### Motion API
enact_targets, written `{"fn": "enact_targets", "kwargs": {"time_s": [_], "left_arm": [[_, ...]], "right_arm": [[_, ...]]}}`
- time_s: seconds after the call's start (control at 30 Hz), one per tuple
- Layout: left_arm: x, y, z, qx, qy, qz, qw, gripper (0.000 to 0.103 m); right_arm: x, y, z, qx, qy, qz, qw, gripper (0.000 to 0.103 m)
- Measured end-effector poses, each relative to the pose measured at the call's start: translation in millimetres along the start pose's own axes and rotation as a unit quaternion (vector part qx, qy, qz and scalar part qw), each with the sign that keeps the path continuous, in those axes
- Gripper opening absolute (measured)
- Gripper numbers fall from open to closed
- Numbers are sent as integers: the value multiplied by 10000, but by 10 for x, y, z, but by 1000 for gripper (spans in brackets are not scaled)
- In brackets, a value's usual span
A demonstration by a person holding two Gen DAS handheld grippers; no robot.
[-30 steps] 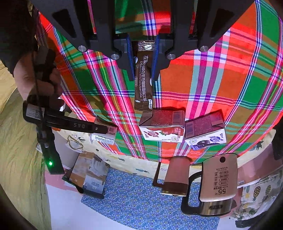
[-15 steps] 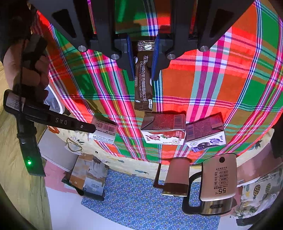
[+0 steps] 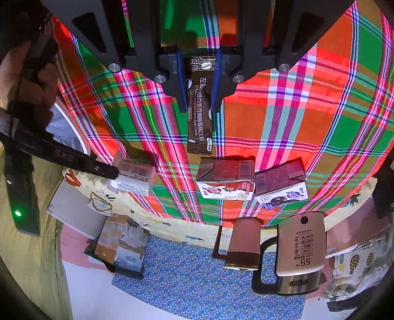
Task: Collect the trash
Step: 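Carry the wrapper with the left gripper while the right carries the yogurt cup over the bin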
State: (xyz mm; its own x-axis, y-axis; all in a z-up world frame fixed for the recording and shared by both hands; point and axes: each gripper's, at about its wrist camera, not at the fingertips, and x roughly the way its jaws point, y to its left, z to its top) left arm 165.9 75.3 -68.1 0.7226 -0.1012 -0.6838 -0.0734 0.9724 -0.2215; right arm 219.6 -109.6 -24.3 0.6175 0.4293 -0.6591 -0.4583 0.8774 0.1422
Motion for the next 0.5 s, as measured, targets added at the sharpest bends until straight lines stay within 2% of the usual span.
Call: {"fn": "enact_targets", "kwargs": {"time_s": [0.5], "left_arm": [[-346,-332,-52,242,-131,-71,9996,19]], "right_arm": [[-542,-91,-271,334,-236,91,9991,7]]}}
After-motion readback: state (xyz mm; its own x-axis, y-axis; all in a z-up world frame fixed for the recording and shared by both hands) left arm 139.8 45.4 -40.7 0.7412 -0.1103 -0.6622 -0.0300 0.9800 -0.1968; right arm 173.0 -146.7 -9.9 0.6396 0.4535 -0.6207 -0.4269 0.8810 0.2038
